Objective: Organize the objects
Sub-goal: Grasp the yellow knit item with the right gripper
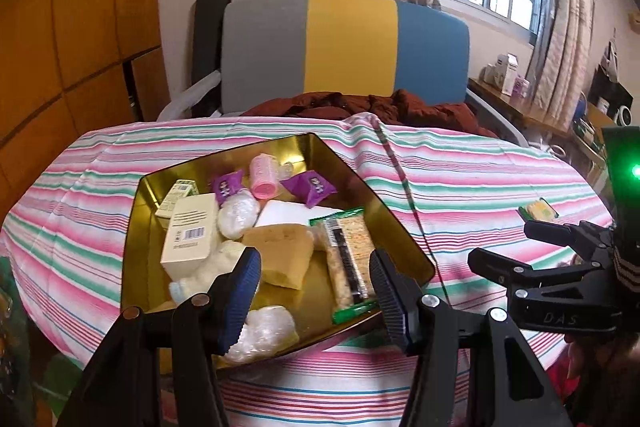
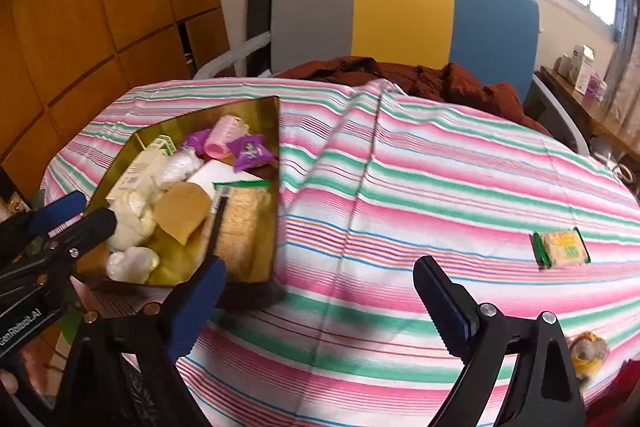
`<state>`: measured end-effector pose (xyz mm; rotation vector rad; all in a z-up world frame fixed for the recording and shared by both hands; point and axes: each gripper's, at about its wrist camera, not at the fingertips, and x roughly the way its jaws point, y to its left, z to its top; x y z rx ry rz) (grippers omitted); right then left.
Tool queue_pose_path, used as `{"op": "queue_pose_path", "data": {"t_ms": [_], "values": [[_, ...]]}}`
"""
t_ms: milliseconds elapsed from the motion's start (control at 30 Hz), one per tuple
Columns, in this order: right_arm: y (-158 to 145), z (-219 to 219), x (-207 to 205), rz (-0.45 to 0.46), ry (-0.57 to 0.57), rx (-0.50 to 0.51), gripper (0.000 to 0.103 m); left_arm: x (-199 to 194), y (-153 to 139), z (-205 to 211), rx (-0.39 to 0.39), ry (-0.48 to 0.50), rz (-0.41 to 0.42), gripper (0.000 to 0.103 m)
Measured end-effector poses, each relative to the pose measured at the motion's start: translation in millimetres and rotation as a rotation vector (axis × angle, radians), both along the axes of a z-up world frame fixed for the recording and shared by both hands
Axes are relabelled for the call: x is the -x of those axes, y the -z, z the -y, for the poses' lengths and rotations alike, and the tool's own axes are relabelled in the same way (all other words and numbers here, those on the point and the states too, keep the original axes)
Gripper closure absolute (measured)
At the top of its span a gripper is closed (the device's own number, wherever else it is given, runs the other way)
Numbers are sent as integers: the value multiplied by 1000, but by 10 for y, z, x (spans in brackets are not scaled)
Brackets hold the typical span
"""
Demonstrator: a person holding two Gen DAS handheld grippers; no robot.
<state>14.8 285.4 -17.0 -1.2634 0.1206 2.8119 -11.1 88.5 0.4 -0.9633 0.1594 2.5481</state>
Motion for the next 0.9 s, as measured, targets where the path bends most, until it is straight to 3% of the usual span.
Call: {"op": "queue_pose_path", "data": {"t_ms": [433,733,900], "values": [[113,-713,-229,58,157,1,7,-7,17,-297,22,103,1,46],[-81,-1763,-697,94,362,65,7,-82,61,-547,9,202,18,46],[-78,-2346,-962,192,445,99,3,-114,114,-671,15,240,36,46]]}}
